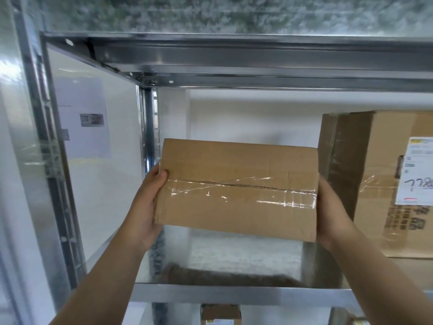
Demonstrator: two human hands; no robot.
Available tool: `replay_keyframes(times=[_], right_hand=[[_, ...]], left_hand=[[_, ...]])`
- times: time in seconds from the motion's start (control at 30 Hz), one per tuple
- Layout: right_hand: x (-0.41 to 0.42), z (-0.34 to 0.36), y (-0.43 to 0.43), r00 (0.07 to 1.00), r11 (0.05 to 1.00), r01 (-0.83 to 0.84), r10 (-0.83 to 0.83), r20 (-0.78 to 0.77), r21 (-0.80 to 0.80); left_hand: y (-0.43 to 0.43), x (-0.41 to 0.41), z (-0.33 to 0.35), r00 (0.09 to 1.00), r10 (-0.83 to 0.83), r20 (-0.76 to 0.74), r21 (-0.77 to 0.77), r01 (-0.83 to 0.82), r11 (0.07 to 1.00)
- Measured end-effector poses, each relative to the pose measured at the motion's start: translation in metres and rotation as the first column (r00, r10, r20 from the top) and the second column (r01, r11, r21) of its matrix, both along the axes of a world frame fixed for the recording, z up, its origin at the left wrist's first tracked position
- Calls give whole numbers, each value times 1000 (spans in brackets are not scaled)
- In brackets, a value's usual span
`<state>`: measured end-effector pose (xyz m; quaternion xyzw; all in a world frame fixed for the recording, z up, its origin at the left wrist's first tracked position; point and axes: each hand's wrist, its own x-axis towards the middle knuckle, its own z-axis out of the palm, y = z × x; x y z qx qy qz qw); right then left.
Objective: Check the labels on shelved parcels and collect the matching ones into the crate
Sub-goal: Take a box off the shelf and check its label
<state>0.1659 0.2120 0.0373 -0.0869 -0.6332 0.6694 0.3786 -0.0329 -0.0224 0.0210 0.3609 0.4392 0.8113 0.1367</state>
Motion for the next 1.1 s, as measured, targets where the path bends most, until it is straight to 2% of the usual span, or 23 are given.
replay_keyframes(times=[0.1,0.17,0.27,0.4,0.63,0.83,0.9,1.0,1.1], right_hand=[[2,-9,6,974,981,173,-156,-167,92],[5,-16,9,966,969,180,-141,-217,172],[6,-18,7,979,967,131,-92,-181,218],[5,-14,10,994,970,73,-51,-100,232],[-1,-16,18,987,953,156,-160,-8,261],[-7,-18,21,991,963,130,-116,-73,234],[-7,-22,24,992,967,107,-88,-90,233],[-5,-21,22,996,979,12,5,-84,202],[-5,-18,22,997,984,2,13,-80,176]], left_hand=[[-2,-2,-2,997,-3,80,1,3,1000],[-3,-4,-2,984,-23,177,-8,25,1000],[-4,-7,-1,966,-74,246,-57,91,994],[-5,-11,0,983,-67,173,-78,81,994],[-4,-10,-7,986,141,-89,-163,-154,974],[13,-6,-1,965,252,-68,-75,-257,964],[15,-2,-3,962,272,-19,-104,-273,956],[15,-9,-10,971,230,60,-54,-227,972],[15,-6,-6,982,183,42,-15,-182,983]])
